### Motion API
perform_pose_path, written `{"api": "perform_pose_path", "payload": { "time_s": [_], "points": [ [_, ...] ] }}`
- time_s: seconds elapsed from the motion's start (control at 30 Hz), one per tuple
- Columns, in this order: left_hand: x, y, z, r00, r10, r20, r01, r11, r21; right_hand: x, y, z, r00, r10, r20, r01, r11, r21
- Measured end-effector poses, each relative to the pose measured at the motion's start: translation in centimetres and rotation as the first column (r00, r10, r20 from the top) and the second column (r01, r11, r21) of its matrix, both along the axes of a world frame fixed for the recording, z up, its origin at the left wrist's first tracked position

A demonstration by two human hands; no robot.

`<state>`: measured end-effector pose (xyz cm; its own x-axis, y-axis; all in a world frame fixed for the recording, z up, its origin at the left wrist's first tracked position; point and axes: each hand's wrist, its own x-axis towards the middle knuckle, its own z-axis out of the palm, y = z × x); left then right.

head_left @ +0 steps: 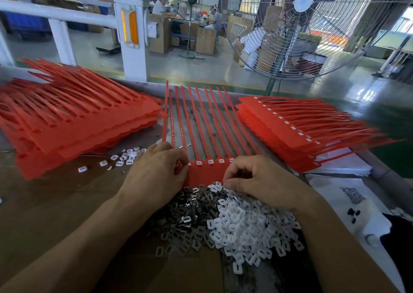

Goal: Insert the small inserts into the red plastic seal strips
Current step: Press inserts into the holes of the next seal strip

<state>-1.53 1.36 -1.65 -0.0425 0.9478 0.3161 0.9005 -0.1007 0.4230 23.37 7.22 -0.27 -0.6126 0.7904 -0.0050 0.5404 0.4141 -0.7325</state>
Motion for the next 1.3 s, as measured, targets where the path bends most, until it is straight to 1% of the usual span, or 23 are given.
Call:
{"api": "perform_pose_path", "payload": {
  "time_s": [0.07, 0.17, 0.27, 0.4, 0.7, 0.8, 0.9, 1.0, 1.07, 1.17, 1.3],
  "points": [
    [0.0, 0.0, 0.0, 1.0, 0.001, -0.003, -0.001, 1.0, 0.002, 0.2, 0.1, 0.0, 1.0, -0.017, -0.019, 0.017, 1.0, -0.006],
    [0.0, 0.0, 0.0, 1.0, 0.002, -0.004, -0.002, 1.0, 0.005, 0.3, 0.4, -0.2, 0.995, -0.076, -0.063, 0.078, 0.997, 0.029],
    [0.0, 0.0, 0.0, 1.0, 0.001, -0.003, -0.001, 1.0, 0.007, 0.2, 0.5, -0.2, 0.978, -0.132, -0.163, 0.14, 0.989, 0.04],
    [0.0, 0.0, 0.0, 1.0, 0.0, 0.0, 0.0, 1.0, 0.006, 0.2, 0.5, 0.0, 0.945, -0.174, -0.279, 0.176, 0.984, -0.017],
    [-0.1, 0.1, -0.1, 1.0, -0.004, -0.004, 0.004, 1.0, -0.004, 0.2, 0.4, -0.1, 0.92, -0.25, -0.301, 0.25, 0.967, -0.039],
    [-0.1, 0.1, -0.1, 1.0, -0.003, -0.003, 0.003, 1.0, -0.005, 0.1, 0.5, -0.2, 0.904, -0.294, -0.31, 0.299, 0.954, -0.032],
    [-0.1, 0.1, -0.1, 1.0, -0.003, 0.0, 0.003, 1.0, -0.003, 0.2, 0.8, -0.3, 0.843, -0.392, -0.368, 0.413, 0.91, -0.024],
    [-0.1, 0.1, -0.1, 1.0, -0.002, -0.003, 0.002, 1.0, -0.002, 1.1, 1.5, -0.5, 0.736, -0.52, -0.434, 0.558, 0.829, -0.048],
    [-0.1, 0.1, -0.2, 1.0, -0.002, -0.004, 0.002, 1.0, -0.003, 1.9, 1.9, -0.6, 0.693, -0.575, -0.435, 0.632, 0.775, -0.018],
    [-0.1, 0.1, -0.2, 1.0, -0.001, 0.002, 0.001, 1.0, -0.002, 2.9, 2.4, -1.0, 0.669, -0.628, -0.398, 0.696, 0.717, 0.04],
    [-0.1, 0.1, -0.2, 1.0, -0.002, 0.01, 0.002, 1.0, 0.005, 3.3, 2.9, -1.3, 0.688, -0.675, -0.267, 0.721, 0.676, 0.149]
  ]
}}
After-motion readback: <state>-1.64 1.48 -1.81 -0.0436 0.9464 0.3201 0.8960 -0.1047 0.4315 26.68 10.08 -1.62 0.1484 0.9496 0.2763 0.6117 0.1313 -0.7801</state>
